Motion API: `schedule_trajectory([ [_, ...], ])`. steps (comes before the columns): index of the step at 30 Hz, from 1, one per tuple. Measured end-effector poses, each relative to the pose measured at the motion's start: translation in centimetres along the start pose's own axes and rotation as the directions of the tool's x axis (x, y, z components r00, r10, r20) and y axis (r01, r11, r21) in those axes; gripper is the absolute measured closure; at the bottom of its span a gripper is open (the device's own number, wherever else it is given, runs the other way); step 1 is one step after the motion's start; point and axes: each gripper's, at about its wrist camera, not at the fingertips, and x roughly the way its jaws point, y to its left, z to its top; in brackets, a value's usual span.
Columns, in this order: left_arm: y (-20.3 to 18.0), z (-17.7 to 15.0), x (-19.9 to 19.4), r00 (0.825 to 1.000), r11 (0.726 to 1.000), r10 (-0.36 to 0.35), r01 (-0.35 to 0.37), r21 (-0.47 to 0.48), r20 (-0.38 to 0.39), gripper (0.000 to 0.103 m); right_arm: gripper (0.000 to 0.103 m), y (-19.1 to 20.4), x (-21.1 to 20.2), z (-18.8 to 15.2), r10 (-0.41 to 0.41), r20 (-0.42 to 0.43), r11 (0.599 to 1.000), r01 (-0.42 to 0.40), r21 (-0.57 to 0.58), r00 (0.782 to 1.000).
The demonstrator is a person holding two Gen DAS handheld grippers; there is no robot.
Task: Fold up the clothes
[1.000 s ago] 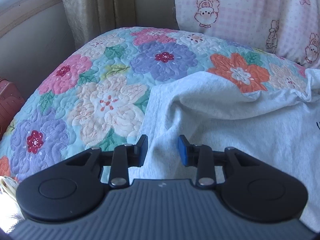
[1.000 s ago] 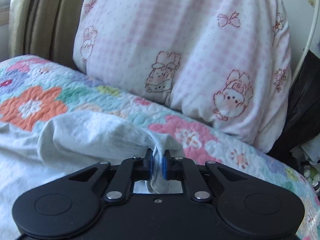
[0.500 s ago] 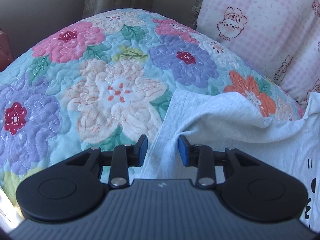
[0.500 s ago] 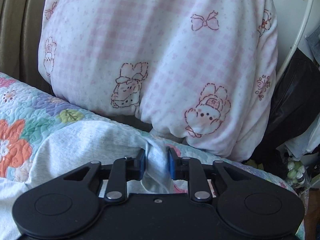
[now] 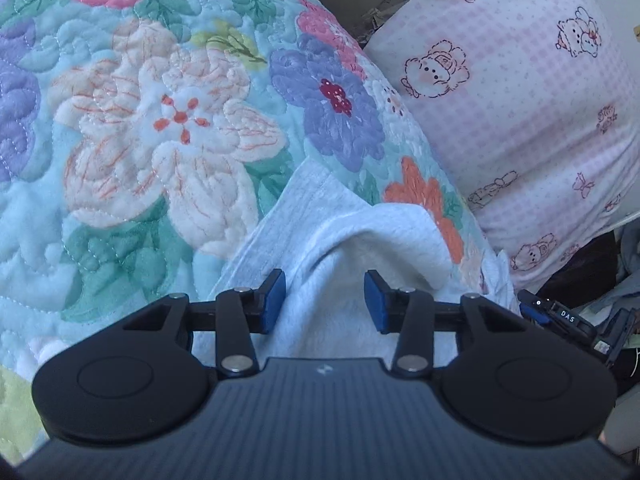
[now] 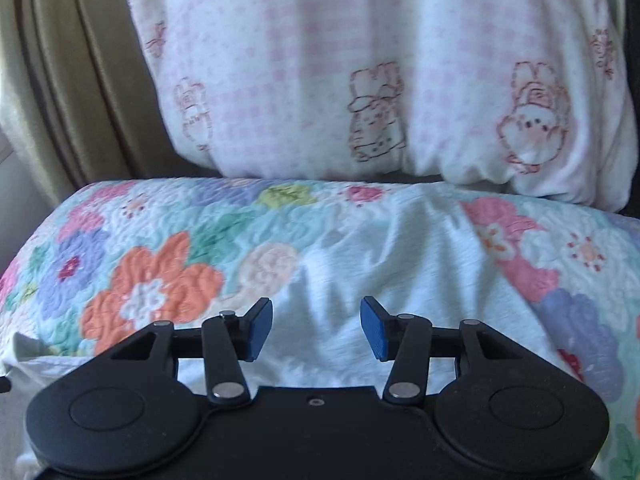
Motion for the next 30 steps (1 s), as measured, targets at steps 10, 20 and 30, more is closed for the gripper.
schedule_trajectory([
  [10, -9.6, -9.8, -0.6, 0.989, 0.788, 0.147, -0.138, 0.601, 0.034, 0.093, 0.048, 11.9, -1.2, -3.5, 0.400, -0.085, 0.907, -0.408, -0.109, 0.912],
  [20, -14.1, -18.1, 1.5, 0.905, 0.305, 0.390, -0.302, 0.903, 0.171, 0.090, 0.035, 15.8, -1.3, -7.9, 0.413, -0.168, 0.871, -0.443, -0.214, 0.895],
  [30, -7.5, -12.7, -2.0, 0.972, 0.796, 0.229, -0.160, 0.584, -0.046, 0.084, 0.034, 17.3, -2.5, -7.3, 0.392, -0.066, 0.915, -0.396, -0.079, 0.918],
])
